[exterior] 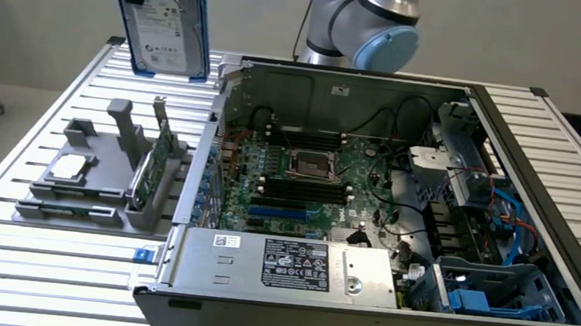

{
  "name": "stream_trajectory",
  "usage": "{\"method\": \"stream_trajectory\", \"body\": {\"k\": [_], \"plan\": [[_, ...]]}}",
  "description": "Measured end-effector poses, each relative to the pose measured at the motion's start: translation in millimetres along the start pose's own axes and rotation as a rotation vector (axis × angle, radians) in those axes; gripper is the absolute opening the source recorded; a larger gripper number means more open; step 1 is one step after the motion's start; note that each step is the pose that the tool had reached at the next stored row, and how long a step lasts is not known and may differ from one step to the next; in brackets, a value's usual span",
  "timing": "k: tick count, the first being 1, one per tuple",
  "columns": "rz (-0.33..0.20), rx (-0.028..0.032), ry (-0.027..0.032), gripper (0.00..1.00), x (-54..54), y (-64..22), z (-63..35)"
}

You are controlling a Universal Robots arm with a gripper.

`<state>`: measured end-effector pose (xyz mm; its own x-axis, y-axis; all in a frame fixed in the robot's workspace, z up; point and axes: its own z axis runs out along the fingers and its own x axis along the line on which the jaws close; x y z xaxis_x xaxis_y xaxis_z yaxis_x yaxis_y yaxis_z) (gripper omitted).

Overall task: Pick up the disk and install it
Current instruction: 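Pick up the disk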

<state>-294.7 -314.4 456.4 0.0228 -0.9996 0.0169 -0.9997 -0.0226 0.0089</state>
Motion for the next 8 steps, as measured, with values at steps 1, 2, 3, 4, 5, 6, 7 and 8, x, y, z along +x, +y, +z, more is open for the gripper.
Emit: {"method": "stream_trajectory", "body": {"k": [1,2,3,4,5,6,7,8], "plan": [[0.0,-0.0003,-0.0001,0.32,2.0,-3.7,-2.4],[0.0,-0.0001,-0.0002,0.32,4.1,-7.0,-5.2],[0.0,-0.0002,-0.0003,0.32,6.1,-10.3,-7.9],[0.0,-0.0002,-0.0004,0.32,8.2,-13.7,-10.3],[0.0,-0.0004,-0.0006,0.32,10.1,-16.8,-11.9],[0.0,-0.0003,-0.001,0.32,12.0,-19.9,-13.1],[0.0,-0.0004,-0.0012,0.32,14.0,-22.6,-13.7],[0.0,-0.0004,-0.0015,0.32,16.1,-25.1,-14.0]]}}
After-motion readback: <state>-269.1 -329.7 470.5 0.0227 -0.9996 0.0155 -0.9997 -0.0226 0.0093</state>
